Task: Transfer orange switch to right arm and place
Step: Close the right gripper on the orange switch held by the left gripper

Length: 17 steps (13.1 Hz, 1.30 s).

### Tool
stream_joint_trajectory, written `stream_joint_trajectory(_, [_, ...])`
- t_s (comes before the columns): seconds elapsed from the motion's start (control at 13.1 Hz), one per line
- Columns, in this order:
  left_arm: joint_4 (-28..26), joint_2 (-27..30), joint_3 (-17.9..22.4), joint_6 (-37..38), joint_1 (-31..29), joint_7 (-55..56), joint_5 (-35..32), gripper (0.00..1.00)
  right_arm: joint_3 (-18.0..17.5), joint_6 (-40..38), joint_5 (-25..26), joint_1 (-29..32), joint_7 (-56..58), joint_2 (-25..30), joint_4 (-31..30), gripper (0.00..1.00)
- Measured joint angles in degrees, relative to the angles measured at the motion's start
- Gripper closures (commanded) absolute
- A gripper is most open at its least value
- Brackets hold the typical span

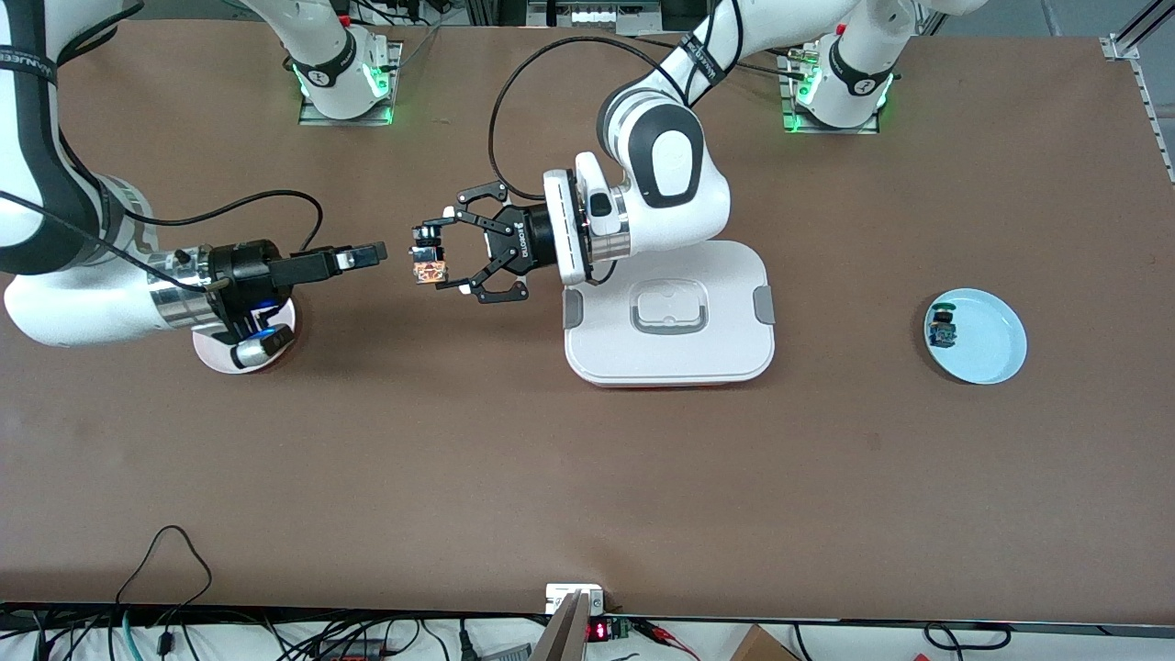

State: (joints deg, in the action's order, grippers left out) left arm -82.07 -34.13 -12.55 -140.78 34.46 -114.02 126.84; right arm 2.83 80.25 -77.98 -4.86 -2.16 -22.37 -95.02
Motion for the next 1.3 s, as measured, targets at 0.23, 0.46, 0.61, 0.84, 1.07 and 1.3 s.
stream_joint_trajectory(0.23, [0.01,0.00,0.00,0.00,0.00,0.00,0.00,1.00,-0.06,0.05,-2.36,-1.71,0.00,-1.21,-0.02,0.00])
stream_joint_trajectory(0.46, [0.01,0.01,-0.01,0.00,0.03,0.00,0.00,1.00,-0.07,0.14,-2.89,-3.25,0.00,-1.45,-0.02,0.01])
stream_joint_trajectory(0.61, [0.02,0.02,0.00,0.00,0.03,0.00,0.00,1.00,-0.07,0.31,-2.91,-3.85,0.00,-1.45,-0.02,0.02])
stream_joint_trajectory(0.84, [0.02,0.02,-0.01,0.00,0.03,0.00,0.00,1.00,-0.07,0.62,-2.92,-4.21,-0.01,-1.64,-0.02,0.09])
stream_joint_trajectory(1.07, [0.02,0.02,0.00,0.00,0.03,0.00,0.00,1.00,-0.07,0.62,-3.77,-4.25,0.00,-2.57,-0.02,0.09])
stream_joint_trajectory(1.3, [0.02,0.02,0.00,0.00,0.03,0.00,0.00,1.00,-0.06,0.62,-4.98,-4.25,0.01,-3.45,-0.02,0.20])
